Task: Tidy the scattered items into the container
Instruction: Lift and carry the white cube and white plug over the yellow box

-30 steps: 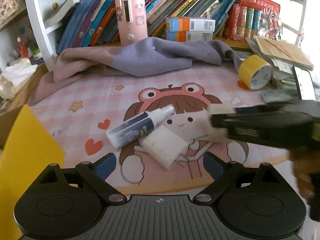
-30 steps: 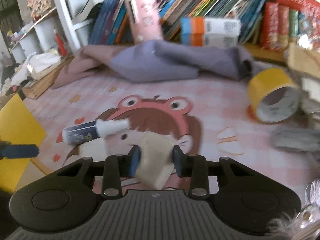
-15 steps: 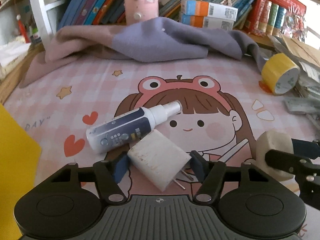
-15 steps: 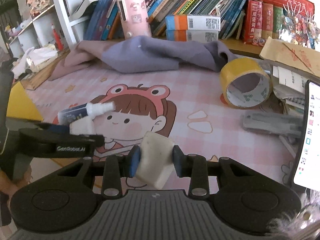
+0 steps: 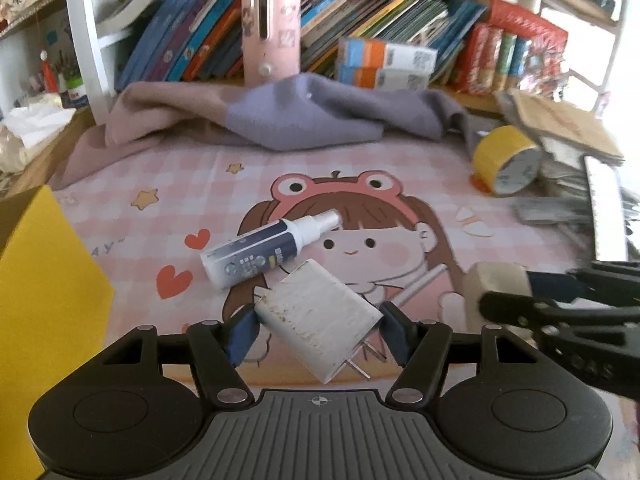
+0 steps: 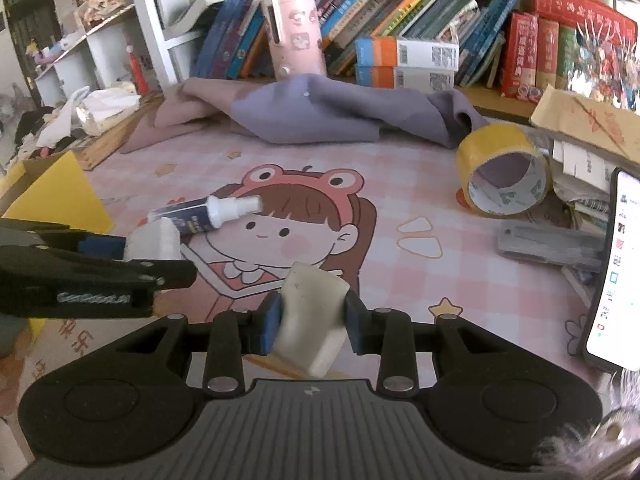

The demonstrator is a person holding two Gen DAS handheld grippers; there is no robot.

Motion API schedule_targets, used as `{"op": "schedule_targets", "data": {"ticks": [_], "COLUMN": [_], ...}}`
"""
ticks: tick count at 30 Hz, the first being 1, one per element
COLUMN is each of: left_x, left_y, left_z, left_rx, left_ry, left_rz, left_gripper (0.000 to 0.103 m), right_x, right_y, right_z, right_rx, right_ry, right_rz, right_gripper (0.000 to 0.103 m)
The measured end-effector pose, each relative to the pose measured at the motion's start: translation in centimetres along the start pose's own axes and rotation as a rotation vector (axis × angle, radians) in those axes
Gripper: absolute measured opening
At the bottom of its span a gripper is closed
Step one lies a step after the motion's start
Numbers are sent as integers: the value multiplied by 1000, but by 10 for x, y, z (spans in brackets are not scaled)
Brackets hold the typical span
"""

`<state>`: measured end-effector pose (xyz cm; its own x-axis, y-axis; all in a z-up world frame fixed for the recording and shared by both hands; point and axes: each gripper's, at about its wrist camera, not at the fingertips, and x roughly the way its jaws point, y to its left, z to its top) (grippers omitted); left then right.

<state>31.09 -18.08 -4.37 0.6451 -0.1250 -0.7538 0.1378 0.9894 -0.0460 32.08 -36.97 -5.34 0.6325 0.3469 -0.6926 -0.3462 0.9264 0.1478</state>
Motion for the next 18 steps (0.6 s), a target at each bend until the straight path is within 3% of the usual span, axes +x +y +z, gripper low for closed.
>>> {"op": "schedule_targets", "data": {"ticks": [9,18], "left_x": [-64,-110], "left_y": [18,26], "left_z": [-19,-43], "left_rx": [-6,65], "left_ry": [-61,-68], "left_rz": [-85,-168], "left_gripper": [65,65], "right_x": [-49,-94], "right_y": [30,61], "right_z": [-9,-30], "right_rx": [-22,-37], "right_ry": [-34,-26], "right_rz": [-10,-32], "right_gripper": [31,31]}}
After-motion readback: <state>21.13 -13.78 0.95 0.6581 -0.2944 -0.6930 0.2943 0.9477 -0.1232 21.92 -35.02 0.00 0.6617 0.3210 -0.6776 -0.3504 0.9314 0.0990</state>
